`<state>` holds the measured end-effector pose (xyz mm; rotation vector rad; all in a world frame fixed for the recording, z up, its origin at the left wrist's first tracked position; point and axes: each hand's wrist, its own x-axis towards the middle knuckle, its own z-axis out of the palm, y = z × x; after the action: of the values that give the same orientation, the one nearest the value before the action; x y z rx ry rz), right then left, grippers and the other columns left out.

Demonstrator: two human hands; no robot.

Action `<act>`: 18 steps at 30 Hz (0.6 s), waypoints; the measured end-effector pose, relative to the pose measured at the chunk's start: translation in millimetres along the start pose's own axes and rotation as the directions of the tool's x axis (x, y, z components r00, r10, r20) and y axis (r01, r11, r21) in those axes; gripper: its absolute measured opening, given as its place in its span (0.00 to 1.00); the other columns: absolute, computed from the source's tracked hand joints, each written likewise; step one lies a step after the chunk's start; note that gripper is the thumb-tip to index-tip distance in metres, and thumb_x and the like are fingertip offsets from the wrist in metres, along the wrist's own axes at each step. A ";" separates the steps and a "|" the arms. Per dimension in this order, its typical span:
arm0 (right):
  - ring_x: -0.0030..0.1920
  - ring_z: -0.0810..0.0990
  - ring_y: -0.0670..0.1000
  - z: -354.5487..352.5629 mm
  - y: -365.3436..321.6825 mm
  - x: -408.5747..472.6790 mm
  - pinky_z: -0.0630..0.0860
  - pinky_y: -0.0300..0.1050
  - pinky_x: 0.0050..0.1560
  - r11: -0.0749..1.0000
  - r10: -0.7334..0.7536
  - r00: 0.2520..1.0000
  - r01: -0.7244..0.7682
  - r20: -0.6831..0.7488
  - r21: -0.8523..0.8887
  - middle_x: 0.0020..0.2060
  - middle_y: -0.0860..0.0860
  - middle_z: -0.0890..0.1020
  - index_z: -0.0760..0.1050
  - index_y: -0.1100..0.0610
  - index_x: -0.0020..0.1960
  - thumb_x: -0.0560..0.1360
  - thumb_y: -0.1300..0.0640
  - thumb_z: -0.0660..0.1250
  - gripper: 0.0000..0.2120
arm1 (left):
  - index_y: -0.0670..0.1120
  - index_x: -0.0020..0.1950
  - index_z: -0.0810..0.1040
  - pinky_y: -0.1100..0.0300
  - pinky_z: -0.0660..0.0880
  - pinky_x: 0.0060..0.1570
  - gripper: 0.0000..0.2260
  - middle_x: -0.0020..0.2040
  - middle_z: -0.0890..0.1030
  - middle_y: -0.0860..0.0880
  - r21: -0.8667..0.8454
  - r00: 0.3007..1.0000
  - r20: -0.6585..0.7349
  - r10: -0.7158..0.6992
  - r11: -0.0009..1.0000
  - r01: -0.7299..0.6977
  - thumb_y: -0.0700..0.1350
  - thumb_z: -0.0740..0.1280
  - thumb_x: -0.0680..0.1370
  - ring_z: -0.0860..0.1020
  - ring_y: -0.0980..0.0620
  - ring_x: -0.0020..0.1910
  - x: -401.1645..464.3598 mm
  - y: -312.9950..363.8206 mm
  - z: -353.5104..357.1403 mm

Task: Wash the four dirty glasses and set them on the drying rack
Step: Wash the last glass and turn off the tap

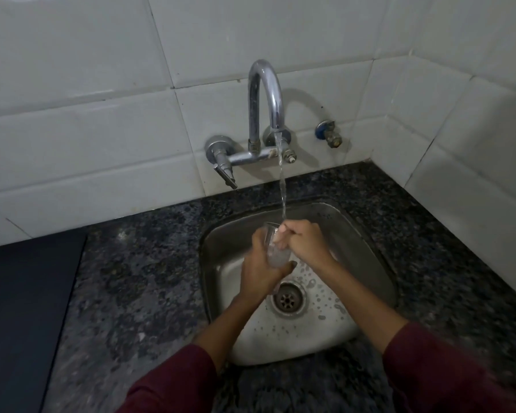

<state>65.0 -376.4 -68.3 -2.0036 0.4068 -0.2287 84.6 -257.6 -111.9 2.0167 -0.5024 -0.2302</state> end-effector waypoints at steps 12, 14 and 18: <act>0.31 0.79 0.43 -7.6 2.2 0.8 0.77 0.40 0.42 0.995 -0.046 0.998 0.044 0.029 0.088 0.27 0.48 0.81 0.78 0.54 0.30 0.71 0.71 0.64 0.16 | 0.47 0.61 0.72 0.52 0.80 0.49 0.29 0.53 0.79 0.47 -0.473 0.956 0.263 -0.129 0.847 0.244 0.43 0.77 0.63 0.79 0.48 0.50 7.9 -11.3 -12.0; 0.33 0.80 0.45 -1.7 -0.7 -0.5 0.78 0.40 0.45 0.998 -0.056 0.998 0.056 0.000 -0.017 0.28 0.48 0.81 0.79 0.54 0.30 0.69 0.71 0.63 0.16 | 0.50 0.64 0.68 0.62 0.76 0.43 0.32 0.52 0.78 0.51 -0.218 0.989 0.084 -0.119 0.966 0.135 0.46 0.77 0.63 0.78 0.52 0.49 2.8 -8.7 -3.9; 0.36 0.81 0.51 5.6 -1.7 -2.3 0.78 0.42 0.45 0.999 0.007 0.999 -0.005 -0.042 0.040 0.30 0.51 0.81 0.75 0.53 0.28 0.72 0.69 0.61 0.18 | 0.50 0.70 0.60 0.59 0.73 0.42 0.38 0.54 0.78 0.50 0.039 0.996 -0.072 -0.047 0.998 0.050 0.49 0.76 0.66 0.77 0.52 0.46 -4.5 -1.1 3.8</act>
<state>65.0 -370.2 -69.3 -1.9611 0.4317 -0.2735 79.4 -258.2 -114.9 2.0711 -0.4167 -0.1788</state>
